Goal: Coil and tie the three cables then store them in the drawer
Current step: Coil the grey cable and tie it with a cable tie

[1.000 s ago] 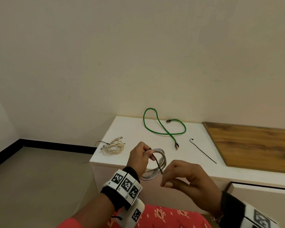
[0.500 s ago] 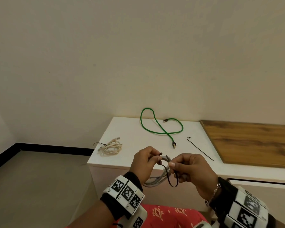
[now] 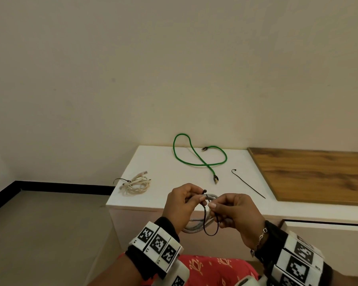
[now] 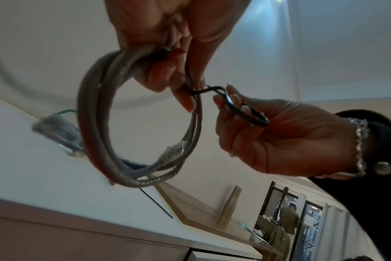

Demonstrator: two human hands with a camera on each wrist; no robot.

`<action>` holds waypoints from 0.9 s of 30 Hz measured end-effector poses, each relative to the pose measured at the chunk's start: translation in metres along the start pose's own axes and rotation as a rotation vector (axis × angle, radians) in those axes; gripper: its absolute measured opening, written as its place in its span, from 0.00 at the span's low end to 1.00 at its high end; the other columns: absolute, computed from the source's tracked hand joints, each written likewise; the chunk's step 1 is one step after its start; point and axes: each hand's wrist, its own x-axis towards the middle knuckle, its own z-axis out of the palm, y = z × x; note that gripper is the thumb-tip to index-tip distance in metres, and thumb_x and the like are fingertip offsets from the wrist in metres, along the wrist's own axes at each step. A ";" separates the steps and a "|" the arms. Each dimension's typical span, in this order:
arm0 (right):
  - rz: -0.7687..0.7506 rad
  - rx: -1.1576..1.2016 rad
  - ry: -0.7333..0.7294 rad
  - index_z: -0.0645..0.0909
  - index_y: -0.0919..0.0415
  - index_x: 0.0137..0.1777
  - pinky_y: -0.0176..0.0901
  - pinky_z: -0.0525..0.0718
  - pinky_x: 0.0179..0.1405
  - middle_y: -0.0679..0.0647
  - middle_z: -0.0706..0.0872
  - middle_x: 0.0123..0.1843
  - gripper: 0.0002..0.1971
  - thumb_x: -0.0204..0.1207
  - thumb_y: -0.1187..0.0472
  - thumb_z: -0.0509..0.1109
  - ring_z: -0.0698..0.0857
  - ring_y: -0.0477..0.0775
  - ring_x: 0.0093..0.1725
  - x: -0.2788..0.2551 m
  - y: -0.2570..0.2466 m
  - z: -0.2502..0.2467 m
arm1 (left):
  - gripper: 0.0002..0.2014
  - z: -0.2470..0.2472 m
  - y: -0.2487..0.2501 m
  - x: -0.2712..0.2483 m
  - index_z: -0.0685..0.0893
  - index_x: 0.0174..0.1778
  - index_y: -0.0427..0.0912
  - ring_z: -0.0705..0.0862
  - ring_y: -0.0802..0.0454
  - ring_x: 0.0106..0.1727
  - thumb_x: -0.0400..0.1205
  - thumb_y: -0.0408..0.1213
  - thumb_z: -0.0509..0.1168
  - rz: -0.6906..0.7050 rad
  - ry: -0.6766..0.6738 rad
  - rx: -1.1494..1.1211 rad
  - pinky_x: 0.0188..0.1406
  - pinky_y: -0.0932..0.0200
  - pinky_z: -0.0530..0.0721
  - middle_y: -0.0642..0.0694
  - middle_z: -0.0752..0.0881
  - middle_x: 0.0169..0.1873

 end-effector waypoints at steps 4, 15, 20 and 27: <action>0.003 0.016 0.018 0.83 0.69 0.34 0.32 0.79 0.18 0.56 0.84 0.24 0.05 0.71 0.71 0.71 0.79 0.45 0.19 0.001 0.000 0.000 | 0.03 0.003 0.002 -0.002 0.82 0.46 0.34 0.77 0.70 0.17 0.79 0.25 0.63 0.007 -0.013 -0.007 0.21 0.81 0.70 0.48 0.83 0.28; -0.015 0.041 0.035 0.83 0.68 0.33 0.32 0.79 0.18 0.55 0.84 0.23 0.06 0.71 0.71 0.70 0.79 0.45 0.19 0.003 0.001 0.000 | 0.03 0.002 0.003 -0.004 0.81 0.44 0.35 0.78 0.69 0.18 0.79 0.25 0.63 0.015 -0.023 -0.002 0.21 0.81 0.70 0.47 0.84 0.29; -0.019 0.073 0.089 0.81 0.69 0.41 0.34 0.79 0.17 0.56 0.85 0.22 0.02 0.70 0.71 0.72 0.80 0.47 0.19 0.006 0.001 -0.003 | 0.05 0.004 -0.002 -0.006 0.83 0.40 0.44 0.87 0.60 0.34 0.78 0.29 0.65 0.083 -0.046 0.106 0.35 0.67 0.83 0.45 0.88 0.34; -0.039 -0.118 0.054 0.85 0.67 0.42 0.32 0.71 0.18 0.49 0.83 0.22 0.04 0.73 0.66 0.71 0.75 0.44 0.21 0.008 0.000 -0.009 | 0.09 0.004 -0.004 -0.010 0.86 0.44 0.39 0.87 0.48 0.41 0.74 0.37 0.63 0.191 -0.116 0.214 0.46 0.52 0.85 0.53 0.87 0.33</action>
